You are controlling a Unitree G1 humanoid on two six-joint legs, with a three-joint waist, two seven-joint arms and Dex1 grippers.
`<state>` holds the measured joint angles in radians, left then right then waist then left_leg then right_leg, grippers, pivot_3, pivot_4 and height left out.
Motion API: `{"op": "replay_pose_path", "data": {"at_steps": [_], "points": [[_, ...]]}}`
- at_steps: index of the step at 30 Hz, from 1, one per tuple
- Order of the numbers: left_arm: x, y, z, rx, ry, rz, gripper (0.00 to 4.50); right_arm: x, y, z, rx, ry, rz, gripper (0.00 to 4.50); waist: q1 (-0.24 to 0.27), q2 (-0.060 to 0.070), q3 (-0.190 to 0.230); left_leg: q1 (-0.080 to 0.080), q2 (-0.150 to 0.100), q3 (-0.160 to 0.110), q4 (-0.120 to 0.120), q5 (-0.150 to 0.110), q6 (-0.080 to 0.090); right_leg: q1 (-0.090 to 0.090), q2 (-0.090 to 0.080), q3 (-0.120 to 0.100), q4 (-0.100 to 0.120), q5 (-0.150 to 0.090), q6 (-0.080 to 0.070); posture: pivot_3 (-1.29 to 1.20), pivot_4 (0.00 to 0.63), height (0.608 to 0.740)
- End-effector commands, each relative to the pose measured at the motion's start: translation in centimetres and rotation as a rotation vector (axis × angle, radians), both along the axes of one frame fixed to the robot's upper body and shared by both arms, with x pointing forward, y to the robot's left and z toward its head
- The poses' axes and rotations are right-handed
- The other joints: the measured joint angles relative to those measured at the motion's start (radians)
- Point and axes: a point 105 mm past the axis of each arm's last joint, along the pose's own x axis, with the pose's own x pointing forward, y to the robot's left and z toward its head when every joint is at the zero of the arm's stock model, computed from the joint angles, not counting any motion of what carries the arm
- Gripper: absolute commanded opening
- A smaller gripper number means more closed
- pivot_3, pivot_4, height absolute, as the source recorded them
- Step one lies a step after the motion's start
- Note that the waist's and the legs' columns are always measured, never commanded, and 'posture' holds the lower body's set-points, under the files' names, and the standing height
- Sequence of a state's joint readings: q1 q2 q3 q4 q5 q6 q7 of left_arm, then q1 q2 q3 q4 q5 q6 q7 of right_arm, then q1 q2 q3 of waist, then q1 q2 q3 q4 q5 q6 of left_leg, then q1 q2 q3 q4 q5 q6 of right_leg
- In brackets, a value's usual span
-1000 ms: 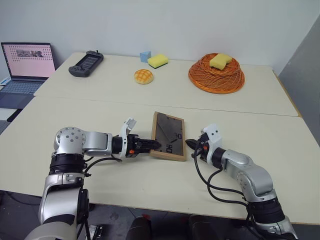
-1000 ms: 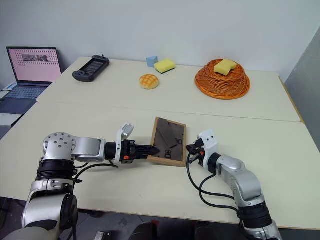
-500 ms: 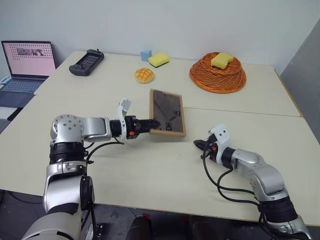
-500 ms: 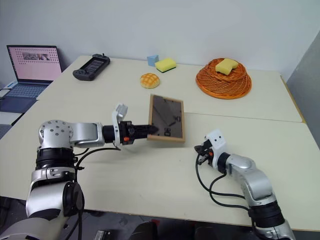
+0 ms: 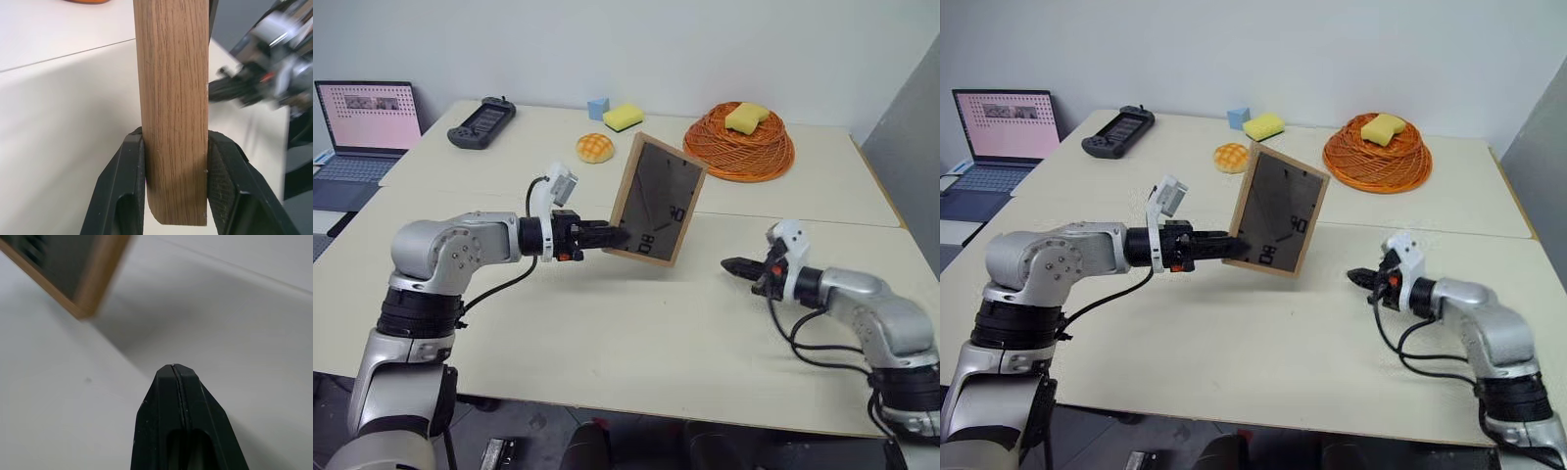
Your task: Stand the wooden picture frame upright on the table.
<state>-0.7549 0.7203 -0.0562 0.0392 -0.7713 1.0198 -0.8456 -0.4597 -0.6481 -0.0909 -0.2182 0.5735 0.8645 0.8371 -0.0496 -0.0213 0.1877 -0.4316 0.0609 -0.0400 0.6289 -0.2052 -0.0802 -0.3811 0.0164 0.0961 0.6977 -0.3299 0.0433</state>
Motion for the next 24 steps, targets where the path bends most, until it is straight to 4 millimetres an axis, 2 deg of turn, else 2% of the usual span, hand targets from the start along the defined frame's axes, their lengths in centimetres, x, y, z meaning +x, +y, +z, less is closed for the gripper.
{"op": "replay_pose_path", "data": {"at_steps": [1, 4, 7, 10, 15, 18, 24], "points": [[0.2, 0.2, 1.7, -0.001, -0.126, -0.006, 1.31, -1.4, 0.7, 5.5, 0.063, -0.101, 0.126, 0.0, 0.001, 0.0, 0.0, 0.0, 0.0, 0.0, 0.0, 0.0, 0.0, 0.0, 0.0, 0.0, 0.0, 0.0, 0.0, 0.0, 0.15, 0.74], [0.2, 0.3, 1.4, 0.022, -0.15, -0.006, 1.31, -1.2, 1.1, 7.6, 0.115, -0.127, 0.127, 0.0, 0.002, 0.0, 0.0, -0.001, 0.0, 0.0, 0.0, 0.0, 0.0, 0.0, 0.0, 0.0, -0.001, 0.0, 0.0, 0.0, 0.15, 0.74], [0.1, 0.2, 1.0, 0.029, -0.162, -0.013, 1.31, -0.3, 2.6, 8.0, 0.14, -0.14, 0.104, 0.0, 0.002, 0.0, 0.0, -0.001, 0.0, 0.0, 0.0, 0.0, 0.0, 0.0, 0.0, 0.0, -0.001, 0.0, 0.0, 0.0, 0.15, 0.74], [-0.3, -0.2, 0.7, 0.046, -0.181, -0.038, 1.31, 1.0, 4.3, 7.1, 0.161, -0.128, 0.064, 0.0, -0.003, 0.0, 0.0, -0.001, 0.0, 0.0, 0.0, 0.0, 0.0, -0.001, 0.0, 0.0, 0.0, 0.0, 0.0, 0.0, 0.15, 0.74], [-0.6, -0.5, 0.7, 0.053, -0.187, -0.065, 1.31, 2.0, 5.9, 5.7, 0.158, -0.124, 0.046, 0.0, -0.001, 0.0, 0.0, -0.002, 0.0, 0.0, 0.0, 0.0, 0.0, -0.003, 0.0, 0.0, 0.001, 0.0, 0.0, 0.0, 0.15, 0.74], [-0.7, -0.6, 0.8, 0.052, -0.19, -0.073, 1.31, 2.2, 6.4, 5.3, 0.152, -0.128, 0.051, 0.41, 0.0, 0.0, 0.0, -0.003, 0.0, 0.0, 0.0, 0.0, 0.0, -0.003, 0.0, 0.0, 0.001, 0.0, 0.0, 0.0, 0.15, 0.74], [-0.7, -0.4, 0.7, 0.051, -0.186, -0.069, 1.31, 2.9, 6.1, 5.5, 0.14, -0.154, 0.024, 1.88, 0.0, 0.0, 0.0, -0.003, 0.0, 0.0, 0.0, 0.0, 0.0, -0.003, 0.0, 0.0, 0.001, 0.0, 0.0, 0.0, 0.15, 0.74]]}}
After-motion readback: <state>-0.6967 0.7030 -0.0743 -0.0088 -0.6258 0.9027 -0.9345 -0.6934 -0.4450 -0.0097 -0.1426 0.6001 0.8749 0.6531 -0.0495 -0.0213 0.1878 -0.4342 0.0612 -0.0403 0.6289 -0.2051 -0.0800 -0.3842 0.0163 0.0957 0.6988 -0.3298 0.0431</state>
